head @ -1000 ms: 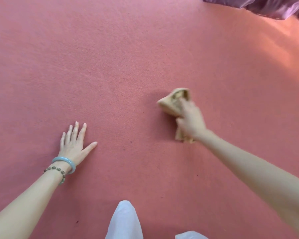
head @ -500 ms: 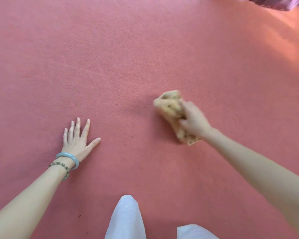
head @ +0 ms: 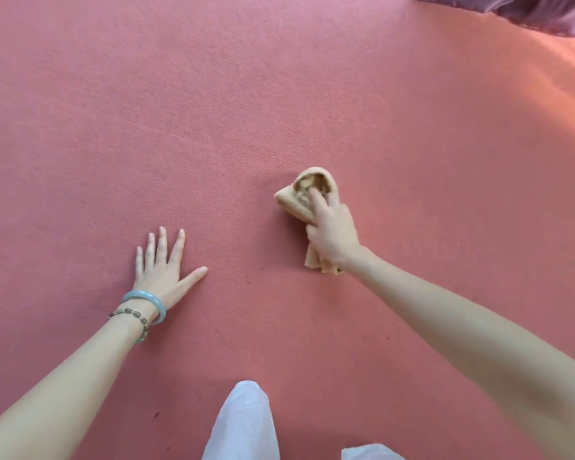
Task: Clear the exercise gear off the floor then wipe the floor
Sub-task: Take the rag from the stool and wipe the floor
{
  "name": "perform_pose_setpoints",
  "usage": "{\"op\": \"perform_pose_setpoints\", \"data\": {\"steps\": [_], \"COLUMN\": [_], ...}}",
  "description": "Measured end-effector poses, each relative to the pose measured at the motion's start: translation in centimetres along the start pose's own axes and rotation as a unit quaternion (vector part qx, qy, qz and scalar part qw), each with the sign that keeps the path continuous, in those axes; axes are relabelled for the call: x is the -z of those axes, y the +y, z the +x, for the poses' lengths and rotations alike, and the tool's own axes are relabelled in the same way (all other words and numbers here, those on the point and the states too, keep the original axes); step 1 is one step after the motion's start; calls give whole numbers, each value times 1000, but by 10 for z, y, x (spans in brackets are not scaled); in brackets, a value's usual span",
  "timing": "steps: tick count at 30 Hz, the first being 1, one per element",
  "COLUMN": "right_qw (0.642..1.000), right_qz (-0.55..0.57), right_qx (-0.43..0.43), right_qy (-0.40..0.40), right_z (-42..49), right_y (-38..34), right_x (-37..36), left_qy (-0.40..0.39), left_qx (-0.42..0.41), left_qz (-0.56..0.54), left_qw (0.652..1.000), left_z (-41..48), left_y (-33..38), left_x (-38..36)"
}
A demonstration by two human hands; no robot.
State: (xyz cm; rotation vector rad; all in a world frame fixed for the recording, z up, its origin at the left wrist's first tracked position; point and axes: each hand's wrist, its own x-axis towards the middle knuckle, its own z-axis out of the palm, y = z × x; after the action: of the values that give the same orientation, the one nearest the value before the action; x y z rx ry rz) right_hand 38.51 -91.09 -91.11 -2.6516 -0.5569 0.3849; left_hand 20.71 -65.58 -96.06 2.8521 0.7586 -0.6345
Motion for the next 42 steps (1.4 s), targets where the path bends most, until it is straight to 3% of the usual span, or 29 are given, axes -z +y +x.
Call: {"op": "perform_pose_setpoints", "data": {"steps": [4,7,14,19,22,28,32,35,38,40,42], "right_qw": [982,971,999,980,977,991,991,964,913,893,916], "right_qz": [34,35,-7,-33,-23,-86,-111,-120,-138,-181,-182], "right_qx": [148,188,-13,-189,-209,-103,58,200,338,357,301], "right_qy": [-113,-145,-31,53,43,25,-37,-131,-184,-206,-195], "right_z": [-27,-19,42,39,39,49,29,-1,-33,-31,-7], "right_y": [-75,-71,76,165,172,120,37,-33,-82,-86,-67], "right_x": [-46,-37,58,103,104,72,37,3,-33,-41,-30], "left_qy": [2,1,-46,-101,-97,-93,-87,-84,-76,-70,-69], "left_qx": [-4,-6,4,0,0,0,2,3,-2,-4,-3], "left_qz": [-8,-15,-11,4,7,2,7,1,-22,-37,-31], "left_qw": [1000,1000,999,995,995,996,996,996,997,997,997], "left_z": [-1,0,-2,0,0,-1,-1,-1,-2,-2,-2], "left_y": [-2,-3,3,6,9,9,8,8,7,6,5], "left_x": [0,4,14,20,21,20,19,20,19,19,18]}}
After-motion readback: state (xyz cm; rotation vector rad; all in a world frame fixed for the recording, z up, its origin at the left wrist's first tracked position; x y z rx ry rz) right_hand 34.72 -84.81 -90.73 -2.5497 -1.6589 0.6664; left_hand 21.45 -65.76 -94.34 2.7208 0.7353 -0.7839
